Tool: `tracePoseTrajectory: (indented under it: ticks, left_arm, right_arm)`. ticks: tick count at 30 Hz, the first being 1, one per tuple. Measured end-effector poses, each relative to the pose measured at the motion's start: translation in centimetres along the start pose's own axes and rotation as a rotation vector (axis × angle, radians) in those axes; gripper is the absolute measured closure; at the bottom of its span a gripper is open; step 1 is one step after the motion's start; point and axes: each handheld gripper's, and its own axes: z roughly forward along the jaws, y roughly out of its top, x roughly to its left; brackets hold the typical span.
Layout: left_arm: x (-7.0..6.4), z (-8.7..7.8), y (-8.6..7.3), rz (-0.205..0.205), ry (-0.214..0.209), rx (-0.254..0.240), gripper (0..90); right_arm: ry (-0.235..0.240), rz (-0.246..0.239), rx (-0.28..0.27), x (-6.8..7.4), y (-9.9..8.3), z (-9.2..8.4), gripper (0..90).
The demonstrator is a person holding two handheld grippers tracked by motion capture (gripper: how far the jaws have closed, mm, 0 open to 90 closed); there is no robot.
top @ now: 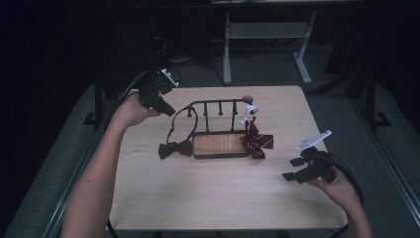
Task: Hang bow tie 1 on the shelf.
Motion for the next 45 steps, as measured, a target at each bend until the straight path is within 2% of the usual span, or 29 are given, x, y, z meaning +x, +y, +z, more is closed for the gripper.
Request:
tracePoseTrajectory:
  ticks: [5,12,14,22,34,37,45]
  left_arm:
    - [0.2,-0.1,-0.5,-0.010,-0.003,0.005,74.7]
    - [0.2,-0.4,-1.2,-0.012,0.013,-0.001,66.4]
    - [0.1,-0.5,-1.4,-0.015,0.015,0.000,60.4]
    - [-0.2,-0.7,-2.7,-0.009,-0.012,-0.026,59.0]
    - [-0.9,-0.5,-4.2,0.006,-0.018,-0.036,55.6]
    - [-1.2,-0.7,-4.6,0.001,-0.023,-0.062,54.4]
    - [-1.7,-0.4,-5.6,0.015,-0.016,-0.051,53.5]
  right_arm:
    - [0.000,0.006,-0.001,-0.1,0.0,0.0,32.2]
    - [-0.002,0.011,0.002,-0.1,-0.1,0.0,31.7]
    - [-0.005,0.013,0.001,-0.1,-0.1,-0.1,31.4]
    - [-0.014,0.016,-0.001,-0.3,-0.2,-0.2,30.6]
    - [-0.022,0.030,-0.005,-0.5,-0.4,-0.3,29.8]
    - [-0.024,0.031,-0.008,-0.6,-0.5,-0.4,29.4]
    - [-0.027,0.039,-0.007,-0.7,-0.5,-0.5,29.1]
